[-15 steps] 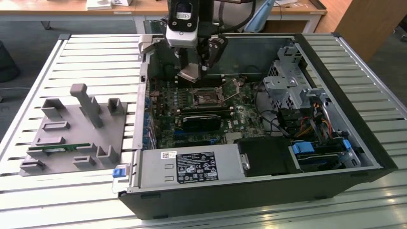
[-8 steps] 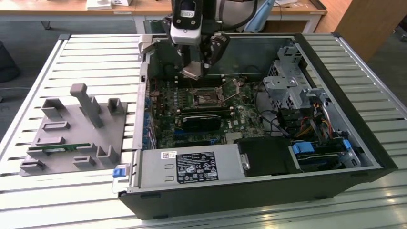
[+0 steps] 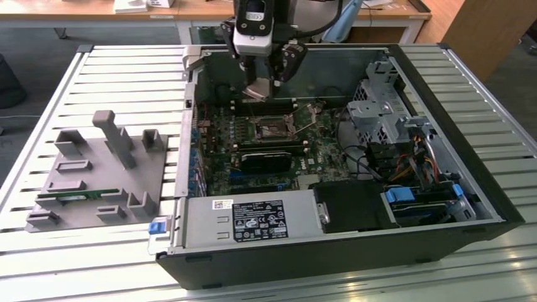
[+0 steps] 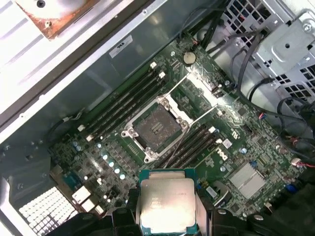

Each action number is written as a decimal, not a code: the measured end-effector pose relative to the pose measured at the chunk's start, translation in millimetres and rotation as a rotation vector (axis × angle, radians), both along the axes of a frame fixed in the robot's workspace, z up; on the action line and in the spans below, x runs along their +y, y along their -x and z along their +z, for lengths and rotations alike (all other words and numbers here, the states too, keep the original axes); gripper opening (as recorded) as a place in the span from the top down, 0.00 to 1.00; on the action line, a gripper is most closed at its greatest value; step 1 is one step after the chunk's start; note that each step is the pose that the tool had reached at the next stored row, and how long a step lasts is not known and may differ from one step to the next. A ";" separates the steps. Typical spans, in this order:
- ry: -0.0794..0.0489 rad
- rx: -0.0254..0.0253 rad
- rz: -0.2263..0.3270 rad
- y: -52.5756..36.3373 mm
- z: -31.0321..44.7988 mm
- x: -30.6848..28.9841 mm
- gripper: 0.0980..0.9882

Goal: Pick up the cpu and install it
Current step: 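Place the cpu into insertion slot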

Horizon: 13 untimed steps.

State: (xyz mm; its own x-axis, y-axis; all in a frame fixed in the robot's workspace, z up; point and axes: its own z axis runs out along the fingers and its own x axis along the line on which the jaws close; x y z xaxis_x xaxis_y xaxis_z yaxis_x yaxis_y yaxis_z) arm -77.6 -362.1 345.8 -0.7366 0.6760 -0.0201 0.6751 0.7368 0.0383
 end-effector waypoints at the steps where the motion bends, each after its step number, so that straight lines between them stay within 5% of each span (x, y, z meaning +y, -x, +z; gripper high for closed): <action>1: 0.000 0.0000 0.000 -1.3 -1.0 1.6 0.51; 13: 0.000 0.0001 -0.122 -7.9 -13.4 4.8 0.51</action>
